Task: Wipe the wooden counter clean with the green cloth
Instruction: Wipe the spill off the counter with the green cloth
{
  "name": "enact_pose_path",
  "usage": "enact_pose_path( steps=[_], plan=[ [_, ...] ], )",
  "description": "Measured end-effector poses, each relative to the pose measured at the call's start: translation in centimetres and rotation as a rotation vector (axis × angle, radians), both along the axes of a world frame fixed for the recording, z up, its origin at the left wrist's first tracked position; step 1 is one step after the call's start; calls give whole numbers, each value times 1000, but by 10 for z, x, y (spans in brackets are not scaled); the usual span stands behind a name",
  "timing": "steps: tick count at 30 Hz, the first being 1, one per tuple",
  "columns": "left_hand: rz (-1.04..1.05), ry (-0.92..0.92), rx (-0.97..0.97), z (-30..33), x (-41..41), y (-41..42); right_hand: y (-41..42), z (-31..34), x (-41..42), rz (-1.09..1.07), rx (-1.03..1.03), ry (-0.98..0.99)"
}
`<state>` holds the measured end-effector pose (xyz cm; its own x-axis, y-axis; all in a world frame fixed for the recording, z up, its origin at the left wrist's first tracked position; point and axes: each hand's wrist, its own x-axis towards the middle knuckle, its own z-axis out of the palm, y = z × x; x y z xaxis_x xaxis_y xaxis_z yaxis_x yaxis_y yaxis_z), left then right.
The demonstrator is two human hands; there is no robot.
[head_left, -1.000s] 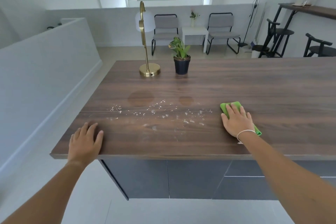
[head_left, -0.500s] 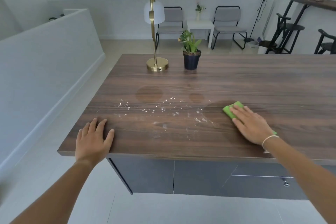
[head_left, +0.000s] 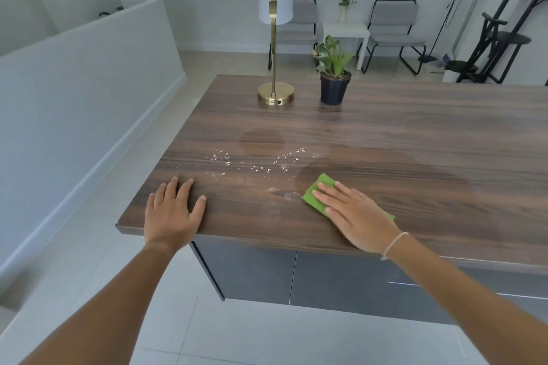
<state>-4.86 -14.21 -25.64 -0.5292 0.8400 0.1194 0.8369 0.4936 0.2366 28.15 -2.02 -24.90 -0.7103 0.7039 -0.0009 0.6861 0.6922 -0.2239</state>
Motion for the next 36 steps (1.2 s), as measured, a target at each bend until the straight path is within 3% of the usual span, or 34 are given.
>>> enact_pose_path(
  steps=[4,7,13,17,21,25,27,31,34,36],
  plan=[
    [1,5,0,-1,0,1,40,5,27,-232,-49,-55],
    [3,13,-3,-2,1,0,57,10,-23,-328,-42,-91],
    [-2,15,-6,-3,-1,0,-33,-1,-125,58,33,8],
    [-9,2,-19,-1,0,0,-54,-3,-63,87,49,27],
    [0,-2,-35,1,3,0,-14,6,17,-156,-33,-40],
    [6,-2,-26,3,4,1,24,14,1,-364,-80,-96],
    [5,-1,-20,2,3,1,19,13,-35,-336,-72,-86],
    [9,0,-19,-1,2,0,-34,2,-70,-39,1,-27],
    [3,-1,-34,-2,-1,1,-46,-2,-29,9,-1,11],
    [-1,3,-43,-2,-2,1,-36,-2,14,-78,-1,2]
  ],
)
